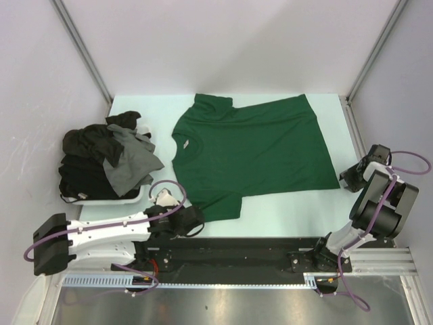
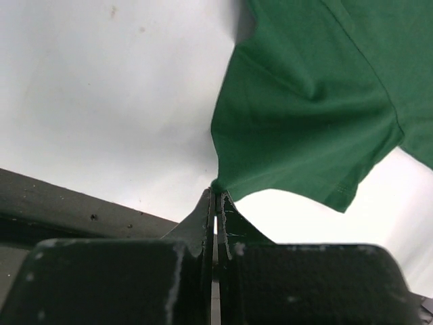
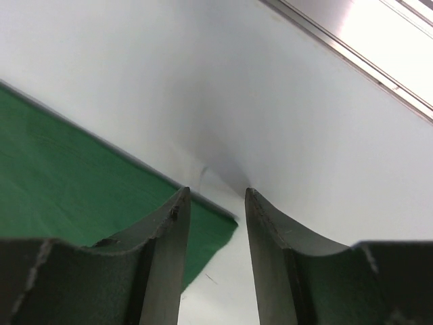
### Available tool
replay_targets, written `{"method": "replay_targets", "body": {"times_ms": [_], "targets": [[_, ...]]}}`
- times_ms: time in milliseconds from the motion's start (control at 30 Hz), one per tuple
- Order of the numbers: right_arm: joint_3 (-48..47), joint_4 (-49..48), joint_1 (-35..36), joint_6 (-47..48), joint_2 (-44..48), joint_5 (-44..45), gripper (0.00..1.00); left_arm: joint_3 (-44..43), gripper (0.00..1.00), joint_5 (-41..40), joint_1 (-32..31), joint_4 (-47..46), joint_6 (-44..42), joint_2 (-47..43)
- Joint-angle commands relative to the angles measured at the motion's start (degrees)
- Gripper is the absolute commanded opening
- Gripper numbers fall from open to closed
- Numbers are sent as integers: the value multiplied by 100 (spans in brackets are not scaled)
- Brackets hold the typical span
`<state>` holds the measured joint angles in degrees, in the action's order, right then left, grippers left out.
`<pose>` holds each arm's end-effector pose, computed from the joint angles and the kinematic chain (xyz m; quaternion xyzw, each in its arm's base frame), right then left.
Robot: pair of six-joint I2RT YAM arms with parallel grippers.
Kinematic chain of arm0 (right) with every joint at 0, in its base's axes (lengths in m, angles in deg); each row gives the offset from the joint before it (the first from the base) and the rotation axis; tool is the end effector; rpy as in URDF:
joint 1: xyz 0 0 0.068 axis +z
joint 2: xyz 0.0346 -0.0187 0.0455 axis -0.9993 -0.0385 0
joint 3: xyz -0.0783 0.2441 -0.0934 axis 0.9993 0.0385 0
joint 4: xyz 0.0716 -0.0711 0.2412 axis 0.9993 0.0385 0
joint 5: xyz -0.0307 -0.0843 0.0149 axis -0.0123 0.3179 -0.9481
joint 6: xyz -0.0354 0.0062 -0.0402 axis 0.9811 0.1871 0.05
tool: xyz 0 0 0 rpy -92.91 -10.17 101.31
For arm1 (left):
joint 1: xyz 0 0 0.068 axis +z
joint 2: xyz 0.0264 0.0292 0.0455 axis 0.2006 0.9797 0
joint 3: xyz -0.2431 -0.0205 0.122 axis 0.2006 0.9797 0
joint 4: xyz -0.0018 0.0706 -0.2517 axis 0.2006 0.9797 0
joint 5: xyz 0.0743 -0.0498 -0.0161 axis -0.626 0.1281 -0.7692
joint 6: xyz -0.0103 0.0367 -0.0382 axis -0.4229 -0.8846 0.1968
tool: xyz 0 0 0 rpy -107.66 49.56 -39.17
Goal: Fold and stack the t-shirts
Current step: Grap the side of the flattened tshirt closest away from the robot with both arms
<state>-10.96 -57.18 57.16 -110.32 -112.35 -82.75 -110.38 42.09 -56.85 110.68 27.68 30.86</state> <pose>0.2583 -0.1518 0.1600 0.4760 0.8472 0.0108 0.2357 0.0756 -0.1428 0.1778 -0.3404 0.8907 -0.1457 0.2637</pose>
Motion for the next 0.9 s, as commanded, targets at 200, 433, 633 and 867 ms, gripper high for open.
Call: {"method": "replay_targets", "body": {"times_ms": [200, 433, 633, 867], "targets": [[298, -21, 22, 16, -144, -128, 41, -303, 0, -219, 22, 83, 74, 173], [219, 549, 57, 166, -4, 567, 47, -206, 0, -298, 22, 110, 101, -47], [394, 568, 22, 254, 154, 286, 53, -180, 0, -342, 22, 40, 74, -82], [720, 146, -13, 175, 559, -303, 53, -154, 0, -377, 48, -66, -14, -82]]}}
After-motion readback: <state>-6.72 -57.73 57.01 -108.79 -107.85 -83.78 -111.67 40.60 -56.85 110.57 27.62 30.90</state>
